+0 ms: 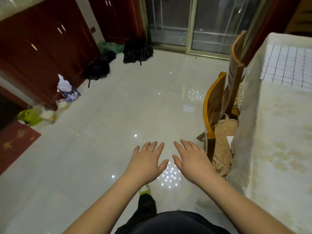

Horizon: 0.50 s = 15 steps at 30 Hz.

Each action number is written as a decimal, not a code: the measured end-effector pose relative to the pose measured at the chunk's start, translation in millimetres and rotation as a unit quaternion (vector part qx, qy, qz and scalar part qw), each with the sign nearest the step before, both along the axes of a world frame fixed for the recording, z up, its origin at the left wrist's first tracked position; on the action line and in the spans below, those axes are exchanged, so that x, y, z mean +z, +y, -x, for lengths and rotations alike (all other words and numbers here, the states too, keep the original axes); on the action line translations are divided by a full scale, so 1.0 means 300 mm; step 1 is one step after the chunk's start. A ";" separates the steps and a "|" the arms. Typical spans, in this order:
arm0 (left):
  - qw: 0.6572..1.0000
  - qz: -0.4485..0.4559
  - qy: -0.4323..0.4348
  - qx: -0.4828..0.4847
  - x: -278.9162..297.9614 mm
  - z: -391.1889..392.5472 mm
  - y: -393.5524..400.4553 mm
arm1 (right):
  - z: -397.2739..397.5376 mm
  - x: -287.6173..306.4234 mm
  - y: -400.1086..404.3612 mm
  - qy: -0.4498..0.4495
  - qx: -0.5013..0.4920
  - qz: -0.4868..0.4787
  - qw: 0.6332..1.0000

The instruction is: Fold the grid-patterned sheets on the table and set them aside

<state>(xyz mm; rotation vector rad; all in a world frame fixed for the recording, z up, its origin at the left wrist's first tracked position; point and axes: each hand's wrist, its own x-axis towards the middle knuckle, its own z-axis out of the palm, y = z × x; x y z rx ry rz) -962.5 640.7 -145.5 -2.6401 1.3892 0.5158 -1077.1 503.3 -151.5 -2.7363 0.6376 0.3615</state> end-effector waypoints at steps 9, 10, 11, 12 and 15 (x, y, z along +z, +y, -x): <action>0.998 0.031 0.013 -0.060 -0.039 -0.383 -0.170 | -0.326 -0.025 -0.130 0.020 -0.051 0.031 0.998; 0.997 0.036 0.016 -0.067 -0.034 -0.435 -0.182 | -0.372 -0.023 -0.139 0.022 -0.060 0.034 0.997; 0.997 0.043 0.016 -0.070 -0.026 -0.488 -0.193 | -0.418 -0.017 -0.147 0.021 -0.068 0.040 0.997; 0.996 0.047 0.017 -0.072 -0.017 -0.541 -0.202 | -0.467 -0.011 -0.153 0.022 -0.073 0.044 0.996; 0.996 0.048 0.009 -0.075 0.010 -0.698 -0.225 | -0.601 0.009 -0.176 0.020 -0.078 0.052 0.995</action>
